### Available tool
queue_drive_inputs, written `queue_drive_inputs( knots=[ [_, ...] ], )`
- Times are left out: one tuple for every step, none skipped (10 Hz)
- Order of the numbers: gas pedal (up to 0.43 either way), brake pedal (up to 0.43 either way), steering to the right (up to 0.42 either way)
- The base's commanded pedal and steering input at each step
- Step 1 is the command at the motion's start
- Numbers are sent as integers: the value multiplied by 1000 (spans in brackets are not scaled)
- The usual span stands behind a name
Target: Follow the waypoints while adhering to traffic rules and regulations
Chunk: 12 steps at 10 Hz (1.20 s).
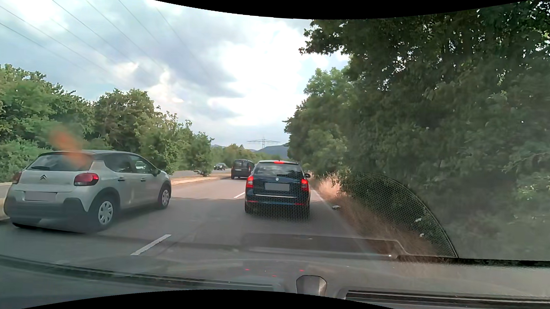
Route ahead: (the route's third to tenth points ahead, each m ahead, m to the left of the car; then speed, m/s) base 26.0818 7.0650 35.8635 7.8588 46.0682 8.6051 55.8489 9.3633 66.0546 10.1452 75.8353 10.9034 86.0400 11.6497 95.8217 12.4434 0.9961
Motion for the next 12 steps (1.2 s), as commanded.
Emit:
queue_drive_inputs(
  knots=[
    [0, 79, 1],
    [0, 79, 1],
    [0, 73, 1],
    [0, 73, 1],
    [0, 30, 1],
    [0, 6, 1],
    [0, 0, 0],
    [0, 0, 0],
    [0, 0, 0],
    [0, 0, 0],
    [0, 0, 0],
    [0, 0, 0]
  ],
)
